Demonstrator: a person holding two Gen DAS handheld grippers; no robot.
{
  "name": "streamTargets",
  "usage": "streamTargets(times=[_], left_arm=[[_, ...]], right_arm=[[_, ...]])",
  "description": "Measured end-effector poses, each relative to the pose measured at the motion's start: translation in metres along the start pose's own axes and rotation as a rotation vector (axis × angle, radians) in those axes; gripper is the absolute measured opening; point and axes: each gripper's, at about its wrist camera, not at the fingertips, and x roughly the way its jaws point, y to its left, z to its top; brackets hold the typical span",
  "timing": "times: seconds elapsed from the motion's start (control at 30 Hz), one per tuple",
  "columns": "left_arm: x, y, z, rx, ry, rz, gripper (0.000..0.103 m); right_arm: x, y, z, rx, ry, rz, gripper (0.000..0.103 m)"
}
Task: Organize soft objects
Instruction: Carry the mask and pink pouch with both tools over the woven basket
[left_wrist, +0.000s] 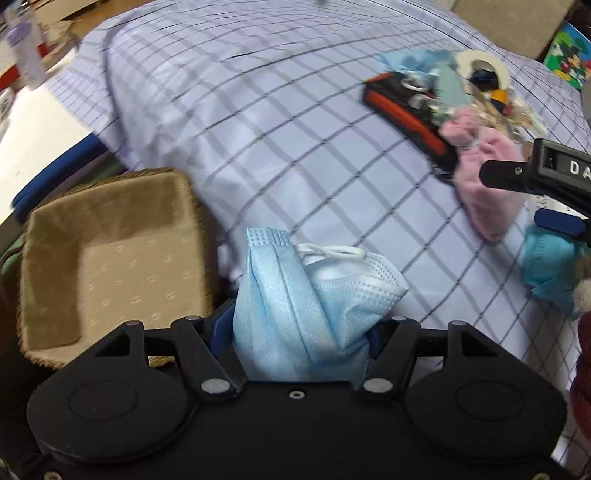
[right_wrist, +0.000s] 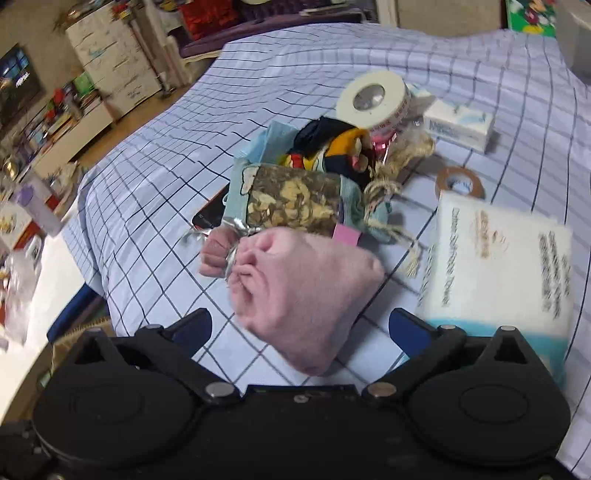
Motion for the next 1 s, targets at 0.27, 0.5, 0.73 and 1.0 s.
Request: streamTargets(times=[0.27, 0.5, 0.73, 1.0], left_arm=[[-0.014, 0.036, -0.014, -0.032, -0.036, 0.070, 0.062], [-0.035, 0.068, -0.012, -0.052, -0.106, 0.113, 0.062], [-0.043, 0.113, -0.014, -0.159, -0.118, 0.144, 0.062], [-0.059, 0.164, -0.025, -0.288, -0.139, 0.175, 0.062]], right_arm=[[0.037, 0.028, 0.002, -0.003, -0.018, -0.180, 0.103], [0.025, 0.031, -0.001, 0.049, 0.016, -0.192, 0.061], [-0.020, 0.066, -0.032, -0.014, 0.016, -0.170, 0.061], [-0.036, 0.136, -0.064, -0.105, 0.083, 0.020, 0.061]])
